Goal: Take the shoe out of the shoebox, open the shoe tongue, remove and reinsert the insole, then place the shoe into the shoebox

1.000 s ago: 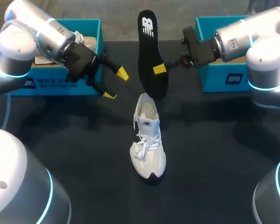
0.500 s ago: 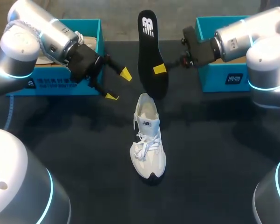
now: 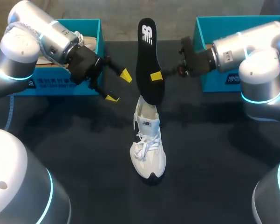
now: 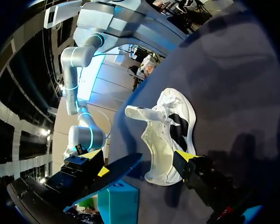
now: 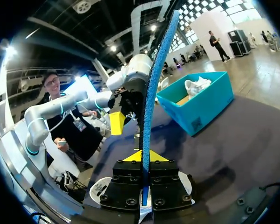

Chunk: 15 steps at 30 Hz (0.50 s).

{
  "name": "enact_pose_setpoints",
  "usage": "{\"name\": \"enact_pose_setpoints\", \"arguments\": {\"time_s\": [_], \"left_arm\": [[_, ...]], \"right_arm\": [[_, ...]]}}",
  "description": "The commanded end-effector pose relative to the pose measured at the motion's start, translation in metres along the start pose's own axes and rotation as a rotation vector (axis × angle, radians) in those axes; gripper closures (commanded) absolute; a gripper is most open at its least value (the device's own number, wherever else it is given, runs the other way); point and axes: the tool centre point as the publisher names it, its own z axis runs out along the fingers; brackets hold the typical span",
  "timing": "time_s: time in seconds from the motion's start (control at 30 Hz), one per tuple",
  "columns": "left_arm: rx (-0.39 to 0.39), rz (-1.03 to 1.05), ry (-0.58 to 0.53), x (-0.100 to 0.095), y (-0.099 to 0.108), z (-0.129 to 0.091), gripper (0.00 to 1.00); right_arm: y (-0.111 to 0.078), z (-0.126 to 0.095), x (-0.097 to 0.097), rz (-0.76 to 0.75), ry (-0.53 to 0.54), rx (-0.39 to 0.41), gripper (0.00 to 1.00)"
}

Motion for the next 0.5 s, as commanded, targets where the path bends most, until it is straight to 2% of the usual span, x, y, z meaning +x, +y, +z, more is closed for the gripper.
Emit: {"name": "enact_pose_setpoints", "arguments": {"time_s": [0.03,0.23,0.5], "left_arm": [[-0.007,0.003,0.001,-0.005,-0.002,0.003,0.00],[-0.016,0.016,-0.011,-0.005,0.000,0.010,0.00],[-0.018,0.054,-0.010,-0.007,0.010,0.019,0.00]], "right_arm": [[-0.005,0.010,-0.005,-0.002,-0.016,-0.006,1.00],[-0.013,0.019,-0.011,-0.022,-0.026,-0.006,1.00],[-0.023,0.020,-0.017,-0.015,-0.035,0.002,1.00]]}}
